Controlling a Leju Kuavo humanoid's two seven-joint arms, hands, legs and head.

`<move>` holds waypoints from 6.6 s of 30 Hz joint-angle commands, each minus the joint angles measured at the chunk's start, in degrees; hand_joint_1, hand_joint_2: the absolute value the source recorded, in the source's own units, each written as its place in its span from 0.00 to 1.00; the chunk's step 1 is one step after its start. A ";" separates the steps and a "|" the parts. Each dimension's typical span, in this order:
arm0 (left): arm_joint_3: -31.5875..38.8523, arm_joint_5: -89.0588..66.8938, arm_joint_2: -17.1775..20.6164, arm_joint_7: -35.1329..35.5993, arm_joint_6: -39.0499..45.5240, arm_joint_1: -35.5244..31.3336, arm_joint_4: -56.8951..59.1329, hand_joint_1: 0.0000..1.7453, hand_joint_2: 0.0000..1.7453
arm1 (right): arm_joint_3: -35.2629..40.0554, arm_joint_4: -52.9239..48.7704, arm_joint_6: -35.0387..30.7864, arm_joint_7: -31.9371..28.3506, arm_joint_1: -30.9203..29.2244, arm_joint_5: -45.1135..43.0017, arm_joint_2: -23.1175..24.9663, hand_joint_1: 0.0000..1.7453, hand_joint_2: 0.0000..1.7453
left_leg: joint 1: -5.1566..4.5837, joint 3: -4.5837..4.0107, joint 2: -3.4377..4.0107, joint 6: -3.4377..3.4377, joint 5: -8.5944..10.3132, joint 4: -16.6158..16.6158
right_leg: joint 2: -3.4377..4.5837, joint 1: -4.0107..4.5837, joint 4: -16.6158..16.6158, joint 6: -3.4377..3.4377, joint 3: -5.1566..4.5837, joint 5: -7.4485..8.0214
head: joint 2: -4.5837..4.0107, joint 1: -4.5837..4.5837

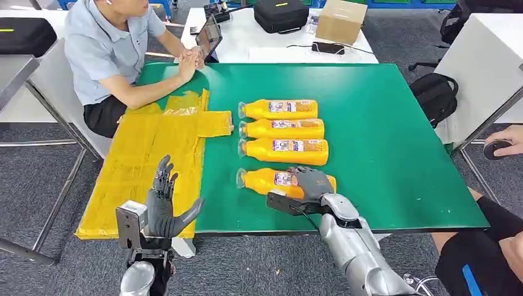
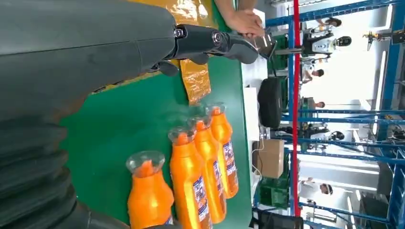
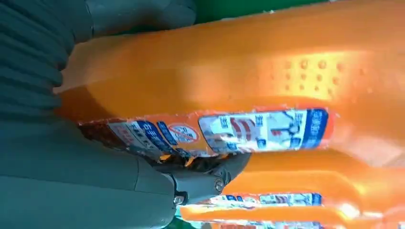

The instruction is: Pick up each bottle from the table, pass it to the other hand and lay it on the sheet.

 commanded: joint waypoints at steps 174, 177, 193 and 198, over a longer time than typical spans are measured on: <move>5.75 -71.97 8.08 25.79 18.33 -24.00 42.05 0.71 1.00 | 11.94 -60.68 -4.66 -30.76 21.64 -49.37 3.81 0.00 0.00 | 0.00 -1.07 -0.07 -0.06 -0.29 -0.14 | -0.25 0.03 0.13 -0.18 -0.26 -0.31 | 0.00 -0.02; 6.26 -70.93 7.91 24.99 18.05 -23.76 42.43 0.58 1.00 | 12.00 -60.26 -4.96 -30.76 21.58 -49.43 3.59 0.00 0.00 | 0.00 -1.10 -0.02 -0.07 -0.29 -0.13 | -0.18 0.02 0.12 -0.13 -0.30 -0.28 | 0.00 -0.04; 7.39 -67.04 7.61 21.45 14.51 -23.19 43.36 0.18 1.00 | 12.05 -58.73 -4.90 -30.76 21.37 -49.45 3.23 0.00 0.00 | -0.03 -0.78 -0.02 -0.05 -0.27 -0.12 | -0.17 0.00 0.15 -0.16 0.03 -0.27 | 0.00 -0.02; 7.89 -50.80 9.58 6.70 3.02 -20.99 47.65 0.00 0.00 | 16.94 -55.64 -8.00 -30.76 18.34 -54.46 -0.87 0.00 0.00 | -0.04 -0.61 0.08 -0.05 -0.26 -0.20 | -0.05 -0.01 0.07 -0.15 0.18 -0.21 | 0.00 -0.02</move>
